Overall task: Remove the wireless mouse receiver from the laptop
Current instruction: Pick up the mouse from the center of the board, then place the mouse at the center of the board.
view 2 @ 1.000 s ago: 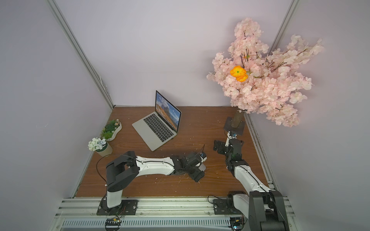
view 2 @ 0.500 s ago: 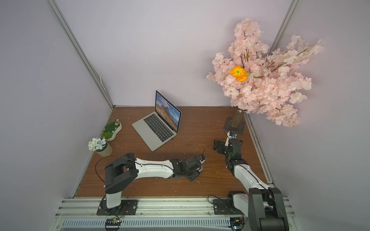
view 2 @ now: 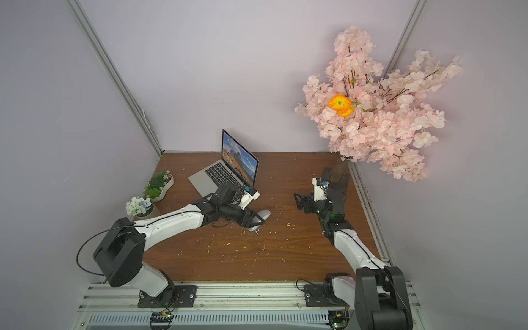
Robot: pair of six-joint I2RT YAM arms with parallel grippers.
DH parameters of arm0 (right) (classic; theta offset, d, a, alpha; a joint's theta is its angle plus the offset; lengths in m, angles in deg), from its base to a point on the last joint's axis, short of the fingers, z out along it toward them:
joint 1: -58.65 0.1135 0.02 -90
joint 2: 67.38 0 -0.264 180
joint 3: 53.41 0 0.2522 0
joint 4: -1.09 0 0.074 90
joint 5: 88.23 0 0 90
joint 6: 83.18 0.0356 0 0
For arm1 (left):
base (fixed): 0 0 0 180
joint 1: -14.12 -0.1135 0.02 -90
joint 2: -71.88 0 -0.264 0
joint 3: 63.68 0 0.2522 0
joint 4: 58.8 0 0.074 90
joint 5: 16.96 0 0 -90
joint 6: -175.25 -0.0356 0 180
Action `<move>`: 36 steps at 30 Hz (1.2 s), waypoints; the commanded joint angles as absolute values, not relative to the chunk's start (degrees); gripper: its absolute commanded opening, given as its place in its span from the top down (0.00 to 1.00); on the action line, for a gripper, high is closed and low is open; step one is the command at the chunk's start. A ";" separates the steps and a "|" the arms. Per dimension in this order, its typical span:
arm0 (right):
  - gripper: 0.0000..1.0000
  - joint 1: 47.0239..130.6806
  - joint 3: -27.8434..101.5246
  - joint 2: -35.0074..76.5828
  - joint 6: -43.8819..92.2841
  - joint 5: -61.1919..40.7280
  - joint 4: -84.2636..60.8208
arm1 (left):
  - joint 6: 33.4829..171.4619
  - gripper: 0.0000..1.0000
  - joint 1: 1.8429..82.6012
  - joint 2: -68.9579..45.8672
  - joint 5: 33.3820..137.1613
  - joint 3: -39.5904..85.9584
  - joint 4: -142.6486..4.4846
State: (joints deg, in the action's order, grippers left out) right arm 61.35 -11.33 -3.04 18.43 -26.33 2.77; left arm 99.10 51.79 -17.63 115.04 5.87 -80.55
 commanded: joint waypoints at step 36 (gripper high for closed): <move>0.33 93.91 -4.97 -0.60 -30.61 -38.72 -11.36 | 89.51 0.60 45.65 -23.01 145.03 6.97 -91.72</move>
State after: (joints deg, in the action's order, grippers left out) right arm 93.48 -4.30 -1.36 -31.95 -38.92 -14.69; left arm 90.33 46.11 -22.40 143.24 5.76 -91.07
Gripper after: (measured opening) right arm 0.684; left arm 0.574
